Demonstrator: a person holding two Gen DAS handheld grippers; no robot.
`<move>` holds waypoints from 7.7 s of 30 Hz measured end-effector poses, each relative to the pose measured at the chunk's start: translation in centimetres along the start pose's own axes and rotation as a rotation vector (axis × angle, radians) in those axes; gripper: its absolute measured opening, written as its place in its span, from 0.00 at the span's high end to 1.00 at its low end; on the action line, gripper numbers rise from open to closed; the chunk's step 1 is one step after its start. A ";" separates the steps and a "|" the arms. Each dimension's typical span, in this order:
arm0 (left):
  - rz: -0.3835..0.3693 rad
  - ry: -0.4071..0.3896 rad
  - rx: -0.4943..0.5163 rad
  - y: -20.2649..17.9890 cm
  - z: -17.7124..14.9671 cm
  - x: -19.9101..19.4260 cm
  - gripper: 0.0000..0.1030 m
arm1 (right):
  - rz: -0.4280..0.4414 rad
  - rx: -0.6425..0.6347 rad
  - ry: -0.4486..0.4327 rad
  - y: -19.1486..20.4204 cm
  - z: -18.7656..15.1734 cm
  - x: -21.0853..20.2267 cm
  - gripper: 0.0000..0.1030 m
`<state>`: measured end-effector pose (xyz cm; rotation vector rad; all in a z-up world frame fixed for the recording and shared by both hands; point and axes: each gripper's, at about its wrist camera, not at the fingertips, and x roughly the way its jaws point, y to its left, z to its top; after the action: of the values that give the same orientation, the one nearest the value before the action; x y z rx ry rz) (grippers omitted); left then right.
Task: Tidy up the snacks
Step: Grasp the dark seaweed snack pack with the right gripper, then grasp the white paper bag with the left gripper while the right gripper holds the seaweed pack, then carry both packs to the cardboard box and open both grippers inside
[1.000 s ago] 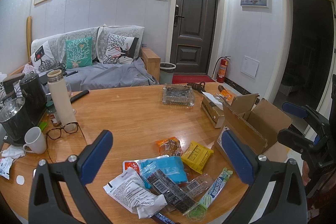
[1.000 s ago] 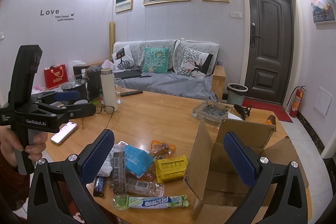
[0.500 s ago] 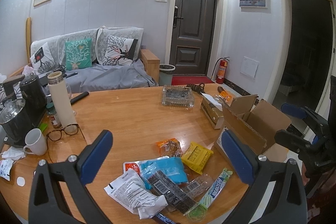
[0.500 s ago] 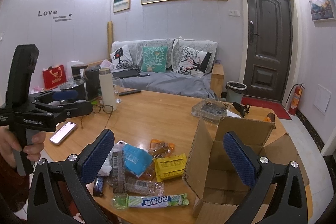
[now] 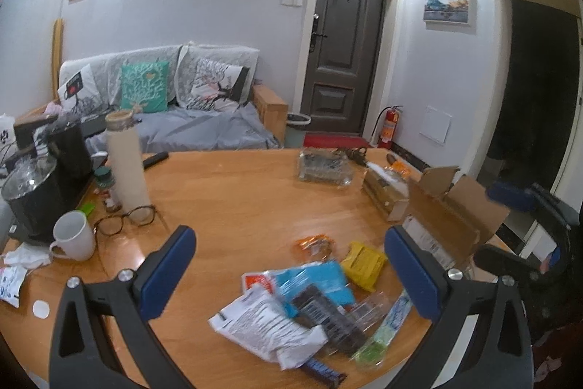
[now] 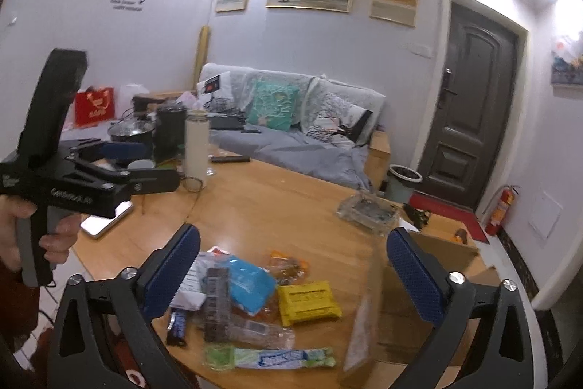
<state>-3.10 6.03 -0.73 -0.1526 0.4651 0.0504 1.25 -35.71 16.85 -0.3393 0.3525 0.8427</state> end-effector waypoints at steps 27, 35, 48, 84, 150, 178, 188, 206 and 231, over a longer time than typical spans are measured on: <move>0.081 0.318 -0.133 6.4 -10.3 8.1 0.00 | 0.056 -0.103 0.368 6.9 -10.8 14.5 0.59; 0.070 0.316 -0.140 6.8 -10.0 7.6 0.00 | -0.005 -0.173 0.379 8.7 -12.1 15.4 0.59; 0.057 0.334 -0.134 6.7 -10.3 7.5 0.01 | -0.052 -0.137 0.321 8.0 -11.2 15.7 0.64; 0.044 0.546 -0.009 0.5 -12.1 15.4 0.00 | 0.014 0.055 0.266 1.6 -9.8 14.4 0.64; 0.123 0.460 0.060 4.6 -11.7 14.2 0.49 | 0.103 0.074 0.225 2.9 -7.6 13.5 0.64; -0.025 0.209 0.149 -0.9 -0.9 6.8 0.79 | 0.157 0.159 0.091 -1.4 -1.6 7.3 0.64; -0.072 0.126 0.191 -3.8 2.1 5.5 0.81 | 0.097 0.161 0.030 -3.3 0.3 3.2 0.64; -0.272 0.047 0.372 -17.8 9.3 4.6 0.81 | -0.028 0.228 -0.036 -11.5 1.5 -6.9 0.64; -0.372 0.455 0.472 -30.1 4.7 17.9 0.62 | -0.061 0.372 0.198 -22.1 -5.2 -3.2 0.64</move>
<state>17.47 -22.71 -0.55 0.2209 0.8807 -0.4659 15.40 -53.70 16.93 -0.0860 0.6695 0.6684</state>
